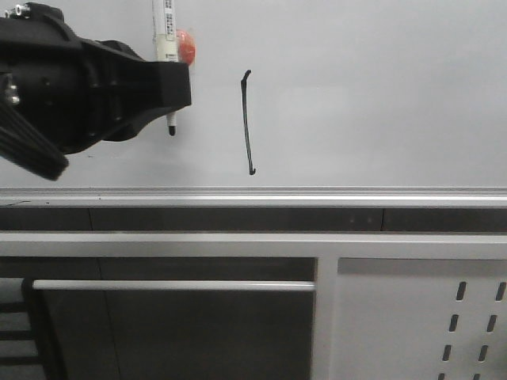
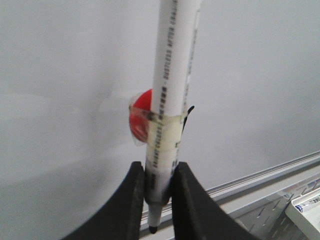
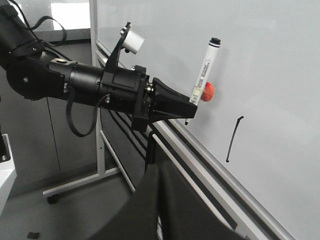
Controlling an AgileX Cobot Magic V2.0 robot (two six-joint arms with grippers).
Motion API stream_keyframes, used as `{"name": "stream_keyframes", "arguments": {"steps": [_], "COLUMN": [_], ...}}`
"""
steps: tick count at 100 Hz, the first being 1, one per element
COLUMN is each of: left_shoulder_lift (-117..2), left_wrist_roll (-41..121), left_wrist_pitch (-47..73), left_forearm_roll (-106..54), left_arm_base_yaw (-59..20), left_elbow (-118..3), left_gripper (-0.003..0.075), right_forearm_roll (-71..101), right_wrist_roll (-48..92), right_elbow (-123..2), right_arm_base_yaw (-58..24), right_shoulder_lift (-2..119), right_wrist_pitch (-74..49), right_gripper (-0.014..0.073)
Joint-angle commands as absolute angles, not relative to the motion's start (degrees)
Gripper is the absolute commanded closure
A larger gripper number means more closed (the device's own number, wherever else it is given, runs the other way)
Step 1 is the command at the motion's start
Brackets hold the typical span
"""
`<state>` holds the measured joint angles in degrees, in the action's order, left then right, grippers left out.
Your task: Write number 1 on whiteboard
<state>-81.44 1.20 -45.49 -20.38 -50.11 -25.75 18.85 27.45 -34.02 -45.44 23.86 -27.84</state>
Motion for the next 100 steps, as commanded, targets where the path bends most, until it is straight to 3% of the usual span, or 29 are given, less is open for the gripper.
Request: {"name": "stream_keyframes", "arguments": {"steps": [1, 58, 100], "left_shoulder_lift": [-80.63, -82.61, -83.49], "left_wrist_roll": [0.65, 1.13, 1.13], "left_wrist_pitch": [-48.55, -53.21, -48.8], "left_forearm_roll": [-21.35, -25.52, -25.52], "left_arm_base_yaw": [-49.98, -49.63, -48.53], "left_elbow": [-27.63, -27.85, -29.85], "left_gripper": [0.0738, 0.0738, 0.0738], "right_forearm_roll": [18.97, 18.97, 18.97], "right_wrist_roll": [27.52, 27.52, 27.52], "right_elbow": [-35.5, -35.5, -35.5], "right_arm_base_yaw": [-45.01, -45.01, -45.01], "right_shoulder_lift": [24.12, 24.12, 24.12], "right_wrist_pitch": [-23.98, -23.98, -23.98], "right_gripper": [0.0644, 0.0644, 0.0644]}}
